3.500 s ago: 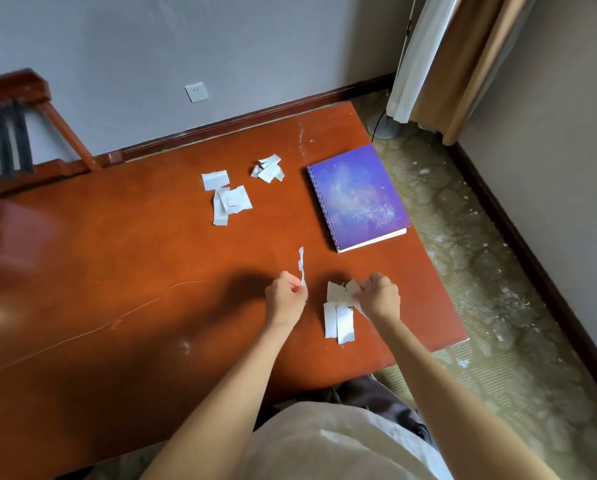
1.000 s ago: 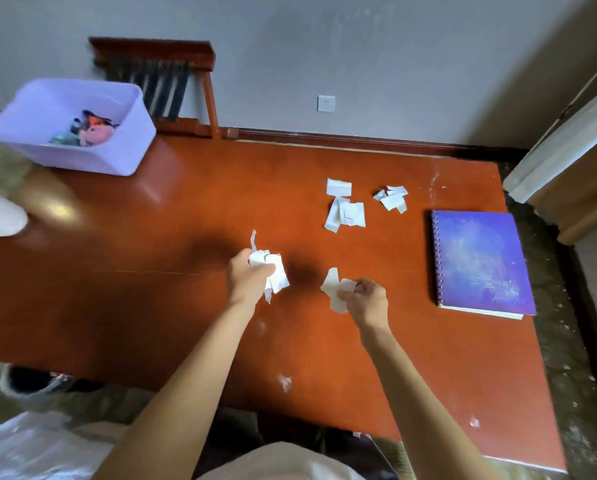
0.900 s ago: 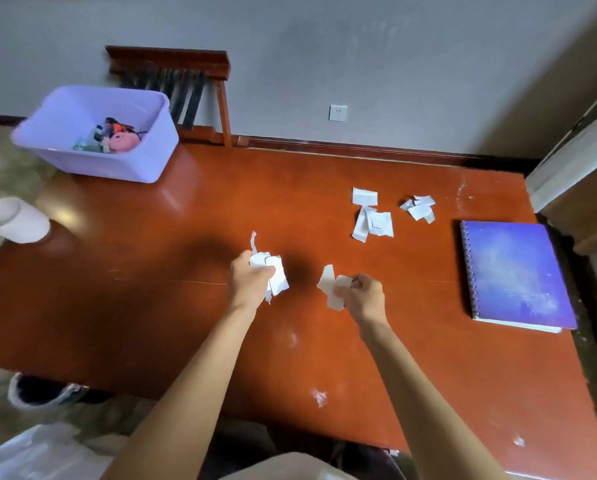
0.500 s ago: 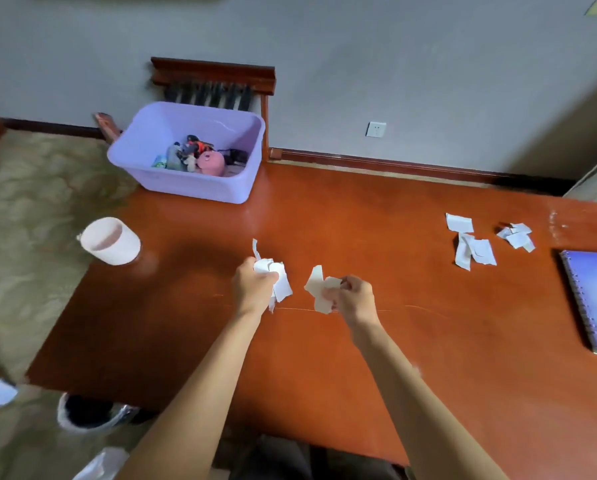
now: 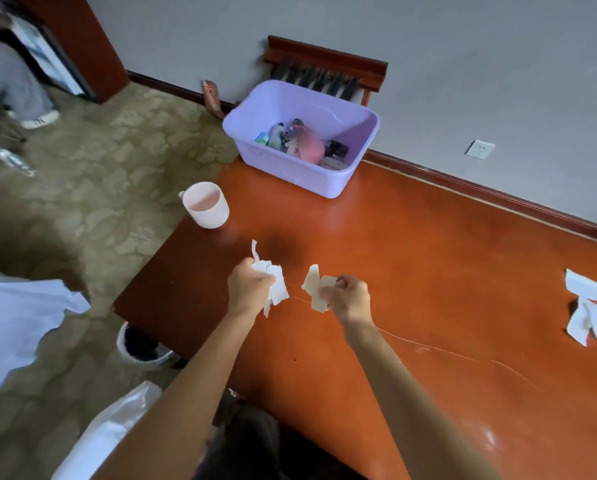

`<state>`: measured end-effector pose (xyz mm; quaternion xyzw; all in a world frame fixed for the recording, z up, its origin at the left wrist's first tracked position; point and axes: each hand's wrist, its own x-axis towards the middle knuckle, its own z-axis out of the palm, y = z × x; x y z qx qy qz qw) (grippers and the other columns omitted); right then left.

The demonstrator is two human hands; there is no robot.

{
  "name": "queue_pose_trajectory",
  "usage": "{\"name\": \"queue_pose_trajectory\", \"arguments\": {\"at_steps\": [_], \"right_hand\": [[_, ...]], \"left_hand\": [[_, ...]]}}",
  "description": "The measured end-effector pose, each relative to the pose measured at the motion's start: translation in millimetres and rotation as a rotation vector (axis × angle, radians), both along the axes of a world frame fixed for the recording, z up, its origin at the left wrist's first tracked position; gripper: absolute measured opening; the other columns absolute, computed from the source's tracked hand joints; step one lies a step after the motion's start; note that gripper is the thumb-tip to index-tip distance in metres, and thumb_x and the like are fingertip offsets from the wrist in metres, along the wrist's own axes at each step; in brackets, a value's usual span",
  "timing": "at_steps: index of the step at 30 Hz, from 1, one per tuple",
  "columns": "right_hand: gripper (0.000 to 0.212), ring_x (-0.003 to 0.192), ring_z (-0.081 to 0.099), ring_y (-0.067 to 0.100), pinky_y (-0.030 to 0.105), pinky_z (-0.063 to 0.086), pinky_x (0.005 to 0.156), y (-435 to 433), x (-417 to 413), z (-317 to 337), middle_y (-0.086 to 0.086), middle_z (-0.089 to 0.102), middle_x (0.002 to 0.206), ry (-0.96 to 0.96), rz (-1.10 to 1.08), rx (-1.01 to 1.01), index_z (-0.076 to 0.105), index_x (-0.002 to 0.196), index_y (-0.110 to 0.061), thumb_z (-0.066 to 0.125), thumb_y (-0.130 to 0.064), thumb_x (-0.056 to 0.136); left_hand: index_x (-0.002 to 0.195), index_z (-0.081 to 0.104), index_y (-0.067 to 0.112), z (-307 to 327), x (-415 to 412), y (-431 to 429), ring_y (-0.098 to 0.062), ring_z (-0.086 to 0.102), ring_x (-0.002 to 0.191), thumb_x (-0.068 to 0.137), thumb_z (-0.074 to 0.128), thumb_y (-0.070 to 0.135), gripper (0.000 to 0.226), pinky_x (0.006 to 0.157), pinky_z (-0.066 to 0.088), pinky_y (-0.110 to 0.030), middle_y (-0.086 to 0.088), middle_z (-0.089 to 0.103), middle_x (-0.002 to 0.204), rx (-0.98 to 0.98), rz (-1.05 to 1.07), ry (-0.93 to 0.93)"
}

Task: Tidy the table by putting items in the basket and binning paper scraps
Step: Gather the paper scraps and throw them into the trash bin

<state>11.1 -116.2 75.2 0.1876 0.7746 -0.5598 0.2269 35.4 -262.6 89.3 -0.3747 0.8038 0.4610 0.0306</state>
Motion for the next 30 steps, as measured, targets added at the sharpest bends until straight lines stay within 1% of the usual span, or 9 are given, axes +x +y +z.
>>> {"name": "queue_pose_trajectory", "arguments": {"at_steps": [3, 5, 10, 14, 18, 20, 25, 28, 30], "right_hand": [[0.035, 0.059, 0.034, 0.020, 0.021, 0.026, 0.043, -30, -2, -2, 0.001, 0.038, 0.061, -0.018, 0.059, 0.028, 0.032, 0.056, -0.014, 0.051, 0.006, 0.078], [0.036, 0.053, 0.032, 0.016, 0.018, 0.025, 0.039, -59, -4, -3, -0.001, 0.036, 0.059, -0.013, 0.087, 0.053, 0.032, 0.055, -0.014, 0.052, 0.005, 0.078], [0.037, 0.048, 0.033, 0.011, 0.012, 0.025, 0.034, -151, -9, -11, -0.003, 0.037, 0.056, -0.026, 0.173, 0.092, 0.034, 0.055, -0.015, 0.054, 0.005, 0.080], [0.030, 0.051, 0.035, 0.009, 0.014, 0.030, 0.040, -240, -15, -17, -0.003, 0.039, 0.058, -0.041, 0.210, 0.143, 0.041, 0.061, -0.012, 0.057, 0.003, 0.081], [0.024, 0.055, 0.037, 0.011, 0.019, 0.030, 0.046, -329, -29, -26, -0.003, 0.040, 0.059, -0.011, 0.284, 0.175, 0.045, 0.064, -0.011, 0.058, 0.003, 0.079], [0.028, 0.054, 0.036, 0.011, 0.017, 0.029, 0.044, -372, -34, -33, -0.004, 0.040, 0.058, -0.018, 0.322, 0.183, 0.045, 0.061, -0.014, 0.056, 0.003, 0.078], [0.032, 0.051, 0.033, 0.007, 0.010, 0.027, 0.035, -461, -40, -75, -0.004, 0.036, 0.059, -0.073, 0.562, 0.264, 0.039, 0.060, -0.016, 0.056, 0.001, 0.081], [0.039, 0.052, 0.033, 0.007, 0.008, 0.030, 0.035, -510, -36, -113, -0.004, 0.035, 0.059, -0.084, 0.725, 0.318, 0.034, 0.057, -0.017, 0.056, 0.004, 0.080], [0.040, 0.051, 0.031, 0.009, 0.015, 0.028, 0.041, -537, -29, -147, -0.002, 0.034, 0.058, -0.114, 0.806, 0.366, 0.032, 0.055, -0.015, 0.056, 0.007, 0.079]], "left_hand": [[0.115, 0.056, -0.001, -4, 3, -29, -0.021, 0.057, 0.091, 0.084, 0.059, 0.006, 0.032, 0.056, 0.042, -0.020, -0.015, 0.062, 0.110, 0.025, 0.043, -0.003], [0.113, 0.056, -0.001, -8, 3, -54, -0.021, 0.058, 0.091, 0.084, 0.060, 0.006, 0.030, 0.061, 0.044, -0.023, -0.013, 0.061, 0.102, 0.025, 0.070, -0.005], [0.111, 0.056, 0.001, -22, 0, -139, -0.016, 0.052, 0.085, 0.084, 0.059, 0.008, 0.028, 0.053, 0.036, -0.017, -0.004, 0.053, 0.090, 0.041, 0.171, -0.007], [0.102, 0.057, 0.004, -38, -8, -229, -0.021, 0.053, 0.080, 0.081, 0.059, 0.002, 0.021, 0.056, 0.039, -0.022, -0.005, 0.055, 0.082, 0.167, 0.216, -0.002], [0.078, 0.052, 0.012, -52, -16, -314, -0.021, 0.050, 0.074, 0.081, 0.058, 0.001, 0.014, 0.057, 0.038, -0.024, 0.003, 0.048, 0.069, 0.186, 0.221, 0.002], [0.085, 0.056, 0.009, -65, -19, -353, -0.020, 0.051, 0.072, 0.082, 0.058, 0.001, 0.009, 0.063, 0.043, -0.027, 0.003, 0.049, 0.070, 0.185, 0.240, -0.021], [0.108, 0.060, -0.004, -125, -14, -435, -0.029, 0.060, 0.089, 0.083, 0.056, -0.003, 0.025, 0.075, 0.049, -0.036, -0.013, 0.063, 0.089, 0.166, 0.301, -0.124], [0.118, 0.056, -0.001, -174, 6, -469, -0.020, 0.055, 0.076, 0.085, 0.054, -0.003, 0.033, 0.061, 0.047, -0.024, -0.009, 0.058, 0.096, 0.225, 0.389, -0.220], [0.113, 0.059, -0.002, -209, 22, -489, -0.020, 0.052, 0.076, 0.087, 0.055, 0.001, 0.026, 0.061, 0.042, -0.027, -0.008, 0.060, 0.093, 0.263, 0.433, -0.308]]}}
